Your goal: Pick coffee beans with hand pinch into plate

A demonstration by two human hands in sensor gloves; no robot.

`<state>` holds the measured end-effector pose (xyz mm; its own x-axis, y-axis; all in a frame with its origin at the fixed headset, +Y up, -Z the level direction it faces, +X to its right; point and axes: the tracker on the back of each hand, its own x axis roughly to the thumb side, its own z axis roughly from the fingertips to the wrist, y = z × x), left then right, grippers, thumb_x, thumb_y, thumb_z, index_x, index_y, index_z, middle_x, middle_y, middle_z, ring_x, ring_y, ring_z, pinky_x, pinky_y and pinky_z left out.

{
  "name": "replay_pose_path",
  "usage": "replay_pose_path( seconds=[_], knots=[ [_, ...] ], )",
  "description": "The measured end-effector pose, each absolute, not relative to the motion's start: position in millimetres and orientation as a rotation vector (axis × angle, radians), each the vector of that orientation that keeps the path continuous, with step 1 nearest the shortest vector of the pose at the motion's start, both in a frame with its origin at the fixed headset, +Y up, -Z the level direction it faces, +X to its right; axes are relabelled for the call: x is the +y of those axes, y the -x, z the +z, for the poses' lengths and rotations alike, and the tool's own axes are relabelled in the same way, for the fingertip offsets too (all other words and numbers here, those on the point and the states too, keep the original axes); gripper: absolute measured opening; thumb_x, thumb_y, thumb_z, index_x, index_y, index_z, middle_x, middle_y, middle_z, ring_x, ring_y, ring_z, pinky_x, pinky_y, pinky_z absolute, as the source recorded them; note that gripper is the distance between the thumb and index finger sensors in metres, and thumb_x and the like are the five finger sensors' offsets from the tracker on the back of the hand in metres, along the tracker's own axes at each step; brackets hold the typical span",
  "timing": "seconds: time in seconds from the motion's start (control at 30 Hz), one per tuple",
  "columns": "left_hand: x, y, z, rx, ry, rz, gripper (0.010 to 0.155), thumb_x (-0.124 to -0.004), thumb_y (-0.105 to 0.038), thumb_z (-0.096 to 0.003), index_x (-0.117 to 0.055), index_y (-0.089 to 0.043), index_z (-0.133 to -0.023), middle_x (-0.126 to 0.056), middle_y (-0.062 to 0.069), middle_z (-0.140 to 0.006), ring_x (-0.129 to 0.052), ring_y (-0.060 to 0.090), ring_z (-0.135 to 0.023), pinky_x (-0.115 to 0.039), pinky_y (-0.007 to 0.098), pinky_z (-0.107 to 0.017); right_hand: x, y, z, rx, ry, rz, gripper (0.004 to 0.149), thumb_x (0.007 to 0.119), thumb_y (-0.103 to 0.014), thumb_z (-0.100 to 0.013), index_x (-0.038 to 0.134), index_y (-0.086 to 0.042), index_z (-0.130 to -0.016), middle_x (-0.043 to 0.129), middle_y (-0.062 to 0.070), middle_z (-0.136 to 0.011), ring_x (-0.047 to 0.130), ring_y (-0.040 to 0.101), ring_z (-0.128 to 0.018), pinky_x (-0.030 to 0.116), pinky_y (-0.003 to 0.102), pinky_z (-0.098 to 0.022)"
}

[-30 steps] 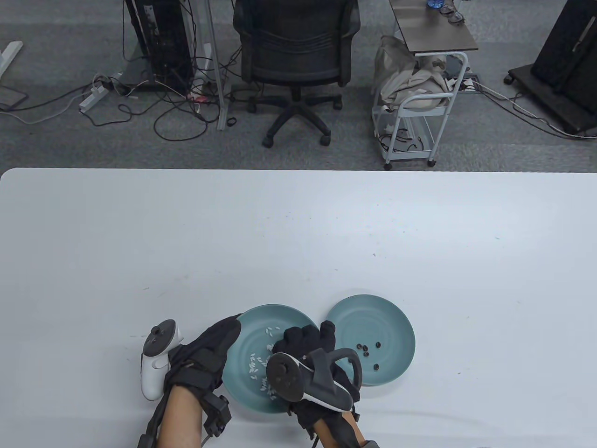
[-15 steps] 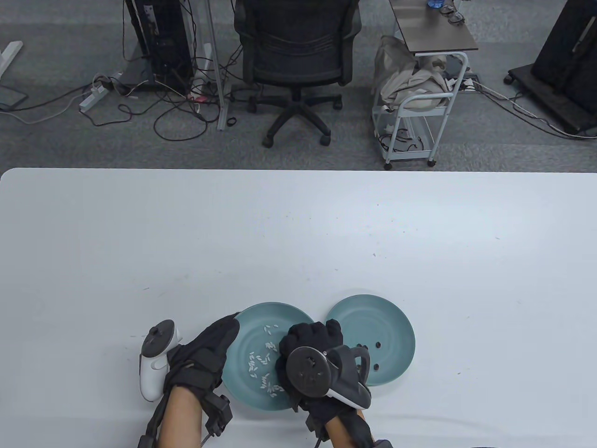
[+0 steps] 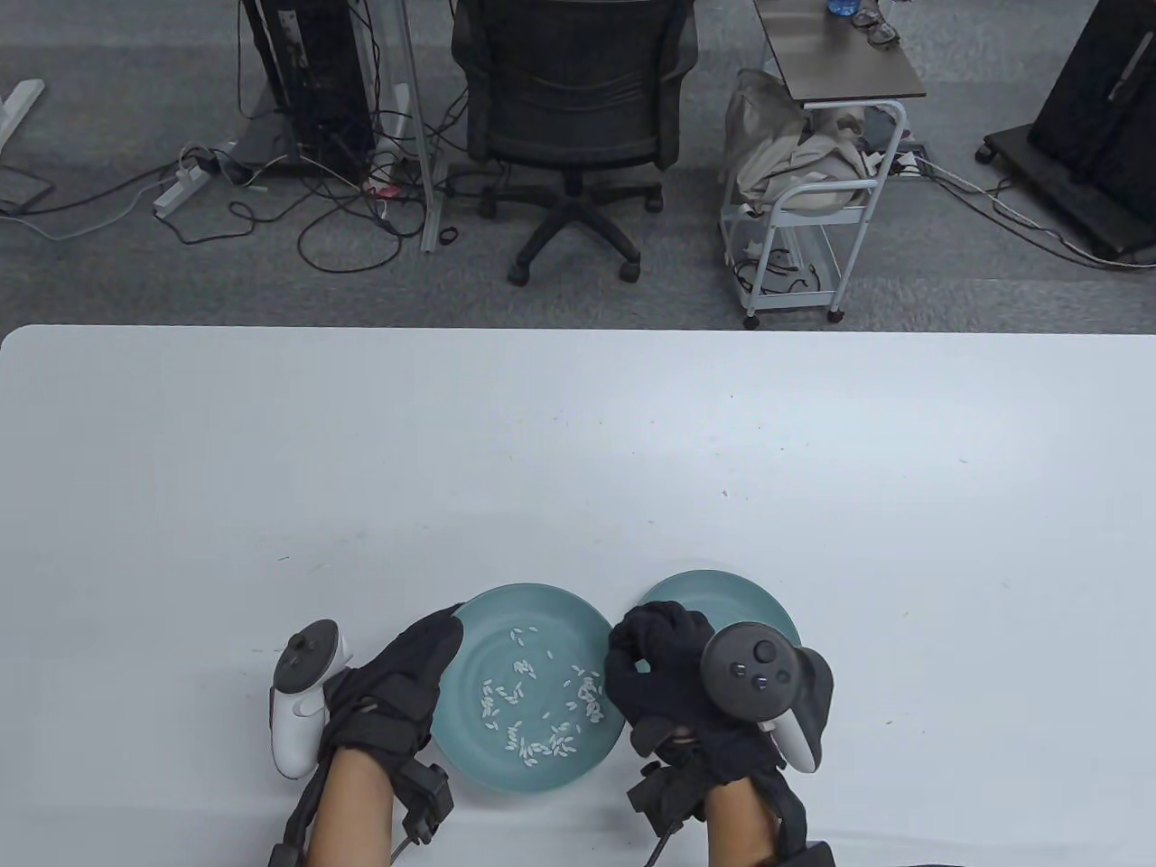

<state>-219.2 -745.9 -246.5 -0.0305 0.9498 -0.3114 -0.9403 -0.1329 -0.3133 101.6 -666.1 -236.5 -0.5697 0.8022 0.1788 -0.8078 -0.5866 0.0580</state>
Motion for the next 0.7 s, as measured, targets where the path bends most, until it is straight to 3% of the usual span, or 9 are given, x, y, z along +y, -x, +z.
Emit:
replay_pose_path(
  seconds=[0.33,0.7],
  knots=[
    [-745.5,219.7,-246.0,-0.020,0.503,1.612,0.055,-0.057,-0.036,-0.0698,-0.052,-0.010,-0.117,-0.087,0.023,-0.093,-0.099,0.036,-0.070,-0.089,0.048,-0.048,-684.3,-126.6,-246.1,-0.031,0.043,2.530,0.038,0.080,-0.037,-0.049,0.081,-0.014,-0.079,0.075,0.010,-0.092,0.075,0.042,-0.082,0.050,0.074,-0.068],
    [-744.8,219.7,-245.4,-0.014,0.499,1.592,0.055,-0.057,-0.036,-0.0699,-0.052,-0.010,-0.118,-0.087,0.023,-0.093,-0.099,0.036,-0.070,-0.089,0.049,-0.048,-725.4,-136.9,-258.7,0.215,0.391,2.896,0.038,0.080,-0.035,-0.049,0.080,-0.014,-0.080,0.073,0.010,-0.093,0.073,0.042,-0.084,0.050,0.074,-0.069]
  ],
)
